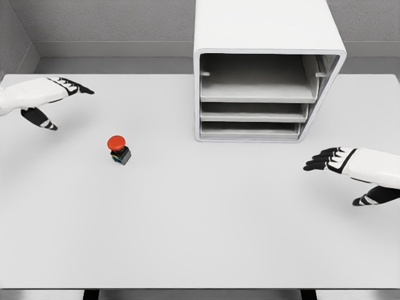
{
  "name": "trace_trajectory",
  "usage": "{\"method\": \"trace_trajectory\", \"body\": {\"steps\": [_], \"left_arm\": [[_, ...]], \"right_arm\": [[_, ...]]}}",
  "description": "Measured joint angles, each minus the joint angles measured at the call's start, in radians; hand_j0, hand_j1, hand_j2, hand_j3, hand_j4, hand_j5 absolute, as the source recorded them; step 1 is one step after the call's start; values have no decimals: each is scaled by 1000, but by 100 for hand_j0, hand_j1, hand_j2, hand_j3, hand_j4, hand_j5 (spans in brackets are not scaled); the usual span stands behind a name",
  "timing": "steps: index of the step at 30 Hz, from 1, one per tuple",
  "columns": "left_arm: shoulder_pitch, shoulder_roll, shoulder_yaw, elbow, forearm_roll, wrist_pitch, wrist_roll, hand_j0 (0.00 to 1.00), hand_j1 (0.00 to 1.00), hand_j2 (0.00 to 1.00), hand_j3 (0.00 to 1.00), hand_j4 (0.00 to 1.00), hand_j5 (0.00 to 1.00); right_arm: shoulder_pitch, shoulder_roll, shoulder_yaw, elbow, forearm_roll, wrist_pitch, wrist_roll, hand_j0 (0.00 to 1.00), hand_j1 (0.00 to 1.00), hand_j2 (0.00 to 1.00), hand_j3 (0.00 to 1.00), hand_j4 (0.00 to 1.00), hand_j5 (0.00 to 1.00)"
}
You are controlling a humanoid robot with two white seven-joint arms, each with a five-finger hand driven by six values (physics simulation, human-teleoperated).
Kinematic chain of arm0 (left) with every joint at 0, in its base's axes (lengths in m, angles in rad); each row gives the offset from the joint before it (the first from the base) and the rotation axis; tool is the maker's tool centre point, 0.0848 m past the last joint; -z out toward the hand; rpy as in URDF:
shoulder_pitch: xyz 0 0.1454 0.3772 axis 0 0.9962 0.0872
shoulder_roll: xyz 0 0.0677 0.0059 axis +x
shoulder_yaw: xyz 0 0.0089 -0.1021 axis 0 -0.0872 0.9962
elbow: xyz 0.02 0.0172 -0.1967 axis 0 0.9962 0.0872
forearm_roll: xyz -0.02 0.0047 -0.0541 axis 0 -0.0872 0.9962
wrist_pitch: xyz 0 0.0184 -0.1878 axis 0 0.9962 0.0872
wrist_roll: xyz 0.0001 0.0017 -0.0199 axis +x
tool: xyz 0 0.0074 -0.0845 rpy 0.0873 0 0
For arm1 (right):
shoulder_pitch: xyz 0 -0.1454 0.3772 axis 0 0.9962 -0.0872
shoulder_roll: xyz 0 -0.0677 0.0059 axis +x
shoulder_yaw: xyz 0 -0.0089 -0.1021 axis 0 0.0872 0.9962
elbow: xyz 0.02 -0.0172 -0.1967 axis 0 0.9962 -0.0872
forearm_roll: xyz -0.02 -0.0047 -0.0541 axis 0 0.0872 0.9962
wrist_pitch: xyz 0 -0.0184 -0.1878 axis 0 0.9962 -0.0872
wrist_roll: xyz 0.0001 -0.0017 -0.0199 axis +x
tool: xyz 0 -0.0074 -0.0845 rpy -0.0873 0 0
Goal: Slide open multi-storey tabletop storage cabinets and put open load switch and slide close multi-storey tabletop storage cabinets
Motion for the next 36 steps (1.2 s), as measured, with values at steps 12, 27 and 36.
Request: {"method": "trace_trajectory", "body": {"steps": [12,27,36], "left_arm": [[3,1,-5,-55,1,0,-109,100,100,100,100,100,100],[-12,-7,-103,-274,0,0,-143,100,100,100,100,100,100],[-12,-10,-149,-313,-7,0,-153,100,100,100,100,100,100]], "right_arm": [[-278,33,92,0,-3,2,0,100,100,100,100,100,100],[-520,137,310,1,-2,0,0,100,100,100,100,100,100],[-597,178,392,3,-3,26,0,100,100,100,100,100,100]]}}
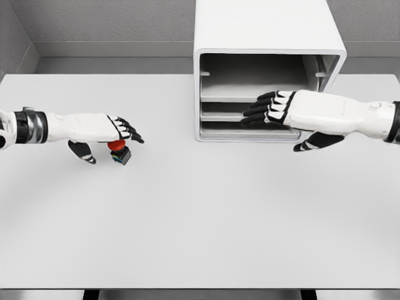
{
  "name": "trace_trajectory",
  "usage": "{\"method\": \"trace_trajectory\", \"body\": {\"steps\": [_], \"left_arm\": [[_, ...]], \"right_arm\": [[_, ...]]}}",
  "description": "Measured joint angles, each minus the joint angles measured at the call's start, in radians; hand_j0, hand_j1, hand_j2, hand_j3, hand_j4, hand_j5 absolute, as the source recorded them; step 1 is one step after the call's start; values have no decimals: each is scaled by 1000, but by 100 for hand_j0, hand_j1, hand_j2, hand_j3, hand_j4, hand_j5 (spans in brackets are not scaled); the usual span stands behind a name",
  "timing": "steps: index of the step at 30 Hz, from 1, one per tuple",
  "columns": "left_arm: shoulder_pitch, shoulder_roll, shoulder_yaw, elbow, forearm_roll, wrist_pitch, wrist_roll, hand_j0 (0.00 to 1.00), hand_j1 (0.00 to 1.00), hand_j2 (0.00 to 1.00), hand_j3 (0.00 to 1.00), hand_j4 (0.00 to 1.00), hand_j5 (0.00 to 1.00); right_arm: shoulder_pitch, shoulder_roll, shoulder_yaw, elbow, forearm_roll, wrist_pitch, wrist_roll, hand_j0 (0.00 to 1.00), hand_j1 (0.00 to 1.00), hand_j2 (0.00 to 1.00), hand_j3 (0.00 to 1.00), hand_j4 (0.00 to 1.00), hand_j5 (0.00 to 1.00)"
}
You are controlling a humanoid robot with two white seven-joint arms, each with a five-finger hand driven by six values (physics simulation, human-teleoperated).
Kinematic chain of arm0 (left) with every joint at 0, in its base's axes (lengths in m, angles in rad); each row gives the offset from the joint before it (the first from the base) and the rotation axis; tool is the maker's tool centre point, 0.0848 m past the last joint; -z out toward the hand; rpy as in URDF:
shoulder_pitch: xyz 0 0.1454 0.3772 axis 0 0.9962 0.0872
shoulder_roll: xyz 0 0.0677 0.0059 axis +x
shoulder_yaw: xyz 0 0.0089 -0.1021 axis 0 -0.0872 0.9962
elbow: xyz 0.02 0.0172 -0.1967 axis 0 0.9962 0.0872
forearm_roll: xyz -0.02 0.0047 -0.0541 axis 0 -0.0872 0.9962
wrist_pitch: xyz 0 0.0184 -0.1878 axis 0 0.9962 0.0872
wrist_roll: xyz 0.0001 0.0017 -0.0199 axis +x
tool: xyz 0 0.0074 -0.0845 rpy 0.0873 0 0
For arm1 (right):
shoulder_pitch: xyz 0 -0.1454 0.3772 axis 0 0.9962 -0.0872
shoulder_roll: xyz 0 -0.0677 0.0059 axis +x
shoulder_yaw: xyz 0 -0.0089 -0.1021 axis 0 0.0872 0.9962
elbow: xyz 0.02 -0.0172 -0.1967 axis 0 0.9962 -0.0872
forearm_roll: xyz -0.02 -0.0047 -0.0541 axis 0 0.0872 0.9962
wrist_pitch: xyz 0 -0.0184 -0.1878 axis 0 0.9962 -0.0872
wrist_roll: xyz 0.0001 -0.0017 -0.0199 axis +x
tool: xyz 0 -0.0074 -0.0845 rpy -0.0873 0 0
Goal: Slide open multi-storey tabletop storage cabinets and put open load switch and slide close multi-storey tabletop storage cabinets
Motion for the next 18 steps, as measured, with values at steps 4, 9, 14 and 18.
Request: {"method": "trace_trajectory", "body": {"steps": [4,9,14,18], "left_arm": [[2,-16,-1,13,-20,0,-7,100,100,100,100,100,100],[3,-23,-2,18,-27,0,-10,100,100,100,100,100,100],[-5,-25,-1,16,-24,0,-9,100,100,100,100,100,100],[-6,-25,1,11,-20,0,-6,92,92,92,92,92,92]], "right_arm": [[-35,22,38,7,1,52,0,100,100,100,100,100,100],[-52,43,50,21,2,121,0,100,100,100,100,100,100],[-94,65,58,41,2,204,0,100,100,100,100,100,100],[-152,95,130,46,2,255,0,100,100,100,100,100,100]]}}
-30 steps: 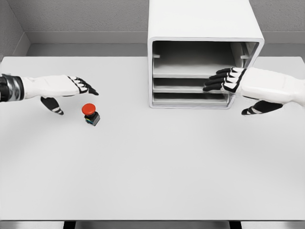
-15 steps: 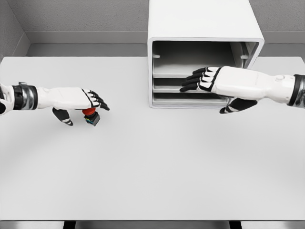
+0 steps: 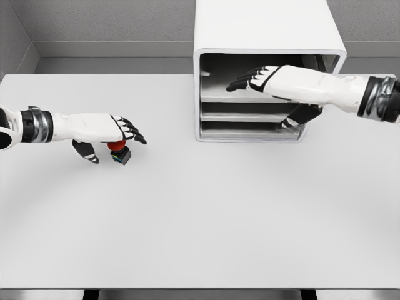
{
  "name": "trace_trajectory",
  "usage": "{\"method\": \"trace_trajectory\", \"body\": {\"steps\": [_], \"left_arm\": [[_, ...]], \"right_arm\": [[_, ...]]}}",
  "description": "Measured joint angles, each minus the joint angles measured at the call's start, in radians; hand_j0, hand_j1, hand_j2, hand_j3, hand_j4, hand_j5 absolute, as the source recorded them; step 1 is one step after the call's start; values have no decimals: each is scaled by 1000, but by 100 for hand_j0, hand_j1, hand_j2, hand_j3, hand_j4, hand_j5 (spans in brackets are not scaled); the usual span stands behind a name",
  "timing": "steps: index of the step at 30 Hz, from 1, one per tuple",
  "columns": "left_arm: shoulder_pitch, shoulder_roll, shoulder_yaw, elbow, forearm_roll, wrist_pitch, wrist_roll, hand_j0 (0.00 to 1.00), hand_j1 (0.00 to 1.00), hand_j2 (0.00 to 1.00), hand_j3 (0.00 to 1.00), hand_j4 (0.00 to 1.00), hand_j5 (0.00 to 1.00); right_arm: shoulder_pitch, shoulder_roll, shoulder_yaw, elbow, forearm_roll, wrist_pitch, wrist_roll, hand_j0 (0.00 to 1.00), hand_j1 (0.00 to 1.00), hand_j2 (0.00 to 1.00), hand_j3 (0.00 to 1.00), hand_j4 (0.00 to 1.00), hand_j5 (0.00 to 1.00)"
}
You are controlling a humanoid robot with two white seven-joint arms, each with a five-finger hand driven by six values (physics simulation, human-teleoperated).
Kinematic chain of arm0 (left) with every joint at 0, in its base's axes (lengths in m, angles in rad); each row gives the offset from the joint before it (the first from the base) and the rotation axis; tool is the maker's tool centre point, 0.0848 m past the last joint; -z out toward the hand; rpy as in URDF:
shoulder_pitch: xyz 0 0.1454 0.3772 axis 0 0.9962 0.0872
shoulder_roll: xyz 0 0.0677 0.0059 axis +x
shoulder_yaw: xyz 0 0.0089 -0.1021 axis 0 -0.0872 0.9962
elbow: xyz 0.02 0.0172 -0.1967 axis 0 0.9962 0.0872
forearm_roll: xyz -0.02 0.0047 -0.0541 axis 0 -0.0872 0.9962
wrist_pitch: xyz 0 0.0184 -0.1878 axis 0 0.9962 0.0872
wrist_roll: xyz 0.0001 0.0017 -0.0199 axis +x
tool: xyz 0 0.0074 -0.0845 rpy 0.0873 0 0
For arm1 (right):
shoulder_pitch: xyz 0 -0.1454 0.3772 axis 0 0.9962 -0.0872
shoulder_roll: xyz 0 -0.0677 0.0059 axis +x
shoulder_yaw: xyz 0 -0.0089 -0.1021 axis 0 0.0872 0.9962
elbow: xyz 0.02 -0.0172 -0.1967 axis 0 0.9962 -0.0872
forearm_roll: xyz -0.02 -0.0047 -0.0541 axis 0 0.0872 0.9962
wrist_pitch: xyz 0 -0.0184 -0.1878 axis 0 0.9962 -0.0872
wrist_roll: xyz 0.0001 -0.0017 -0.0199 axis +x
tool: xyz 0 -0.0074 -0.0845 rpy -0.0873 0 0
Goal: Slide open multi-storey tabletop storage cabinets and put open load switch and slide close multi-storey tabletop storage cabinets
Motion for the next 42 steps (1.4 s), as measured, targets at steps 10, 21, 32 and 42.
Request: {"method": "trace_trajectory", "body": {"steps": [10,21,32,42], "left_arm": [[3,0,0,-2,-1,0,-2,80,80,80,80,80,80],[3,1,-1,-3,-2,0,-3,80,80,80,80,80,80],[5,1,-1,-3,-4,0,-4,80,80,80,80,80,80],[5,3,-1,-4,-5,0,-6,72,72,72,72,72,72]], "right_arm": [[-37,56,76,89,1,67,0,100,100,100,100,100,100],[-78,99,100,185,-1,107,0,100,100,100,100,100,100],[-86,110,161,208,14,144,-1,100,100,100,100,100,100],[-91,106,162,205,29,121,-2,100,100,100,100,100,100]]}}
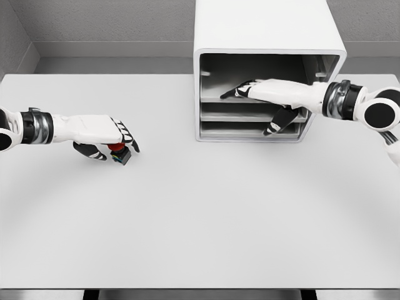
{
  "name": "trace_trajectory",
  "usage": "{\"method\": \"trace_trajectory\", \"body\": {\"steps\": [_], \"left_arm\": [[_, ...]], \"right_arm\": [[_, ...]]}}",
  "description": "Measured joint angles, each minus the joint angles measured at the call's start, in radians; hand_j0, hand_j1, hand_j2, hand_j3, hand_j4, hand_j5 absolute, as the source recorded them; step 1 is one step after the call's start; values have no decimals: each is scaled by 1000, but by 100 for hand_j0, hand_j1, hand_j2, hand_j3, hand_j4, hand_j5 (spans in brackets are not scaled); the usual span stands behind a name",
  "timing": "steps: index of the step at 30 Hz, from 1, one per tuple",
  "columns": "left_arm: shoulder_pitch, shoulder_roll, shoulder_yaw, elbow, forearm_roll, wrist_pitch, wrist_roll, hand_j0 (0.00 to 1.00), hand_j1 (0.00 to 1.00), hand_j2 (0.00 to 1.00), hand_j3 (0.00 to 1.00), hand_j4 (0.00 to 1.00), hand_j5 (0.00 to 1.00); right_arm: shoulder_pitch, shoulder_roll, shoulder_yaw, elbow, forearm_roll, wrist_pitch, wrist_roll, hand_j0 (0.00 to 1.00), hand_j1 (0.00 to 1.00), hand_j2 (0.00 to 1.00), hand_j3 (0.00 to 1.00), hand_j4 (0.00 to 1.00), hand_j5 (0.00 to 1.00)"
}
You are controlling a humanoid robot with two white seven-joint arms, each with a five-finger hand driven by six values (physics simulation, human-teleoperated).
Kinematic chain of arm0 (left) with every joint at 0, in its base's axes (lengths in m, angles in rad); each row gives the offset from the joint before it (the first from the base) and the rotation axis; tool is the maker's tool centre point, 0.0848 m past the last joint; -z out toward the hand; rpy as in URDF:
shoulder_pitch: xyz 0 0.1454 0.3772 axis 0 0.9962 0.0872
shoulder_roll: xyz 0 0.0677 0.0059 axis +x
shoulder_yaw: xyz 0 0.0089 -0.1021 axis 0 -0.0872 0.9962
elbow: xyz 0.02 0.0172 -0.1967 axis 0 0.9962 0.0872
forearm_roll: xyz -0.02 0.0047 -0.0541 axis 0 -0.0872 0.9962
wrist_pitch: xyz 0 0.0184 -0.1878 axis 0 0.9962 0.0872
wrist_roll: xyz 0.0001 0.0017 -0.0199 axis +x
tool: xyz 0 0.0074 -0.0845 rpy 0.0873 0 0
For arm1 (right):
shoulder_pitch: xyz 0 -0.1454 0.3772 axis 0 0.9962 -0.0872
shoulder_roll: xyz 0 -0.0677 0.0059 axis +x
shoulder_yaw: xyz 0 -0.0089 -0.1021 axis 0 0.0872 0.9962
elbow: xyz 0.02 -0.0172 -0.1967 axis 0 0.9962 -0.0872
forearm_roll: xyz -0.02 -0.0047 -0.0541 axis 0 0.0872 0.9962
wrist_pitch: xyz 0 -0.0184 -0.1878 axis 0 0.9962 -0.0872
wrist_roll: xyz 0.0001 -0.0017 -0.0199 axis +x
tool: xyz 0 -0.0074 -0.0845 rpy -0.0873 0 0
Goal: Slide open multi-storey tabletop storage cabinets and put open load switch and slide close multi-storey tabletop storage cabinets
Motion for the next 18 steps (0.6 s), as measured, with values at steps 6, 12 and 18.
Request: {"method": "trace_trajectory", "body": {"steps": [6,12,18], "left_arm": [[2,0,-1,0,1,0,-1,60,60,60,60,60,60],[0,0,-2,-1,1,0,-2,53,53,53,53,53,53],[-3,2,-2,-2,0,0,-3,51,51,51,51,51,51]], "right_arm": [[0,3,-33,-12,-57,-17,2,100,100,100,100,100,100],[-3,4,-37,16,-79,21,2,100,100,100,100,100,100],[-2,3,-34,51,-70,62,2,100,100,100,100,100,100]]}}
